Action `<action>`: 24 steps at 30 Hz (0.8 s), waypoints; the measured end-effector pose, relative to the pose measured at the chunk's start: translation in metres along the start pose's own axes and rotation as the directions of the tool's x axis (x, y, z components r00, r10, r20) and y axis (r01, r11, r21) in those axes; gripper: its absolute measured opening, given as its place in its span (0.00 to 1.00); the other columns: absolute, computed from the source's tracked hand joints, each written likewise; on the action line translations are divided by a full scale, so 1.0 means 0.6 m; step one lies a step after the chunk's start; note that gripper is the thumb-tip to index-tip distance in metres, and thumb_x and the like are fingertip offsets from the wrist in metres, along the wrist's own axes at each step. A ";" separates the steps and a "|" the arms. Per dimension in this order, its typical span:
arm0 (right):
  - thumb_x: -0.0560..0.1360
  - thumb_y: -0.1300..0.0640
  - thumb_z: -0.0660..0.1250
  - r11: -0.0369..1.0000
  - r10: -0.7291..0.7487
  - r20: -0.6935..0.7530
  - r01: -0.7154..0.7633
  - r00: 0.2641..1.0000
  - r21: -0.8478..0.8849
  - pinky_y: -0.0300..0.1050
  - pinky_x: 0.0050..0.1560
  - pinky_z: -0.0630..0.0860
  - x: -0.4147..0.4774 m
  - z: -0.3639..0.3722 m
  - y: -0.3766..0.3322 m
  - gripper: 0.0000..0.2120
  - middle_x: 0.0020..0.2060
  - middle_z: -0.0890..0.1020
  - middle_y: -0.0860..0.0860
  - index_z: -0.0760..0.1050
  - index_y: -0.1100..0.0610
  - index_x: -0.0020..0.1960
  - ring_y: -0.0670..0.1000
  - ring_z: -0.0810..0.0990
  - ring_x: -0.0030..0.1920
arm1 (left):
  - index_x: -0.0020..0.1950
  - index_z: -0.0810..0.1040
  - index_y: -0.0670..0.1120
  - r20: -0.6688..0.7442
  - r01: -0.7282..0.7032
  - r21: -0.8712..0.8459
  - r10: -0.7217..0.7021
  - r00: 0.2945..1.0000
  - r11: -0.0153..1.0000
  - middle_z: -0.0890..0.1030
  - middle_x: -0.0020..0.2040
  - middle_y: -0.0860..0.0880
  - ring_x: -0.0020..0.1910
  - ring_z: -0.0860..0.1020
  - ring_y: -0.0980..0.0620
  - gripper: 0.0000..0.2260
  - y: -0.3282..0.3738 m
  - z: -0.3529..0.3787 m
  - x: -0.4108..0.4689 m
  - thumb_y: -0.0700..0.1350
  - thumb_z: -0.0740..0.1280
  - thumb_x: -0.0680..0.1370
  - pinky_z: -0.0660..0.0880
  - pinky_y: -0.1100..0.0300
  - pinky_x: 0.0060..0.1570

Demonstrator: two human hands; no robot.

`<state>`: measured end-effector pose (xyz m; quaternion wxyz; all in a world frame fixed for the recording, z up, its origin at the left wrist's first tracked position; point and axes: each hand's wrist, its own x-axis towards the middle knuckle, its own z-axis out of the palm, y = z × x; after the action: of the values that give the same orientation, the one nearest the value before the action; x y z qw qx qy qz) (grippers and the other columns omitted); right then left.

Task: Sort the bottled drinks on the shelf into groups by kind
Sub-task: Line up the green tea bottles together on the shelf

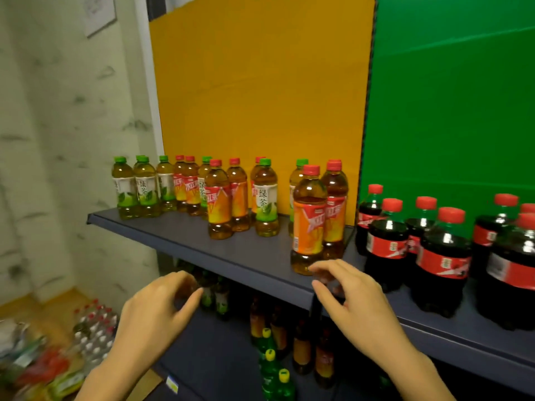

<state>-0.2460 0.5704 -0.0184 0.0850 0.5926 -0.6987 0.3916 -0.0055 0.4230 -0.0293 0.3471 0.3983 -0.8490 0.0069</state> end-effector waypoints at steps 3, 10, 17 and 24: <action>0.78 0.48 0.59 1.000 -0.008 0.027 0.009 1.000 -0.010 0.42 0.57 0.72 0.045 0.042 -0.020 0.13 0.57 0.74 0.35 0.70 0.43 0.61 0.40 0.73 0.59 | 0.44 0.76 0.53 0.003 -0.049 0.014 0.049 0.999 0.999 0.78 0.38 0.58 0.39 0.78 0.55 0.07 -0.042 0.000 0.044 0.56 0.66 0.73 0.71 0.62 0.29; 0.80 0.53 0.56 0.999 0.031 0.013 -0.032 0.999 0.016 0.39 0.66 0.62 0.156 0.148 -0.034 0.21 0.69 0.65 0.44 0.58 0.50 0.72 0.46 0.66 0.68 | 0.59 0.73 0.50 0.008 -0.068 -0.317 0.075 0.997 0.946 0.77 0.53 0.56 0.50 0.77 0.54 0.16 -0.094 0.059 0.180 0.52 0.68 0.73 0.76 0.53 0.48; 0.79 0.57 0.57 0.971 0.232 -0.158 -0.220 0.960 0.091 0.35 0.68 0.46 0.276 0.215 -0.012 0.32 0.76 0.48 0.50 0.42 0.57 0.76 0.48 0.48 0.76 | 0.69 0.63 0.48 0.021 -0.132 -0.554 0.172 0.985 0.822 0.70 0.61 0.55 0.58 0.73 0.53 0.29 -0.074 0.150 0.322 0.51 0.70 0.72 0.73 0.54 0.57; 0.76 0.61 0.62 0.921 0.390 -0.434 -0.339 0.812 0.192 0.45 0.73 0.50 0.360 0.237 0.022 0.35 0.75 0.51 0.58 0.44 0.63 0.75 0.55 0.49 0.75 | 0.71 0.56 0.49 0.050 -0.107 -0.737 0.212 0.976 0.668 0.70 0.67 0.49 0.66 0.70 0.51 0.41 -0.029 0.249 0.424 0.62 0.71 0.65 0.71 0.48 0.63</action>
<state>-0.2697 0.3137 0.0051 0.1412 0.3404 -0.7365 0.5672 -0.1931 0.1973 0.0041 0.4183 0.1508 -0.8337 -0.3274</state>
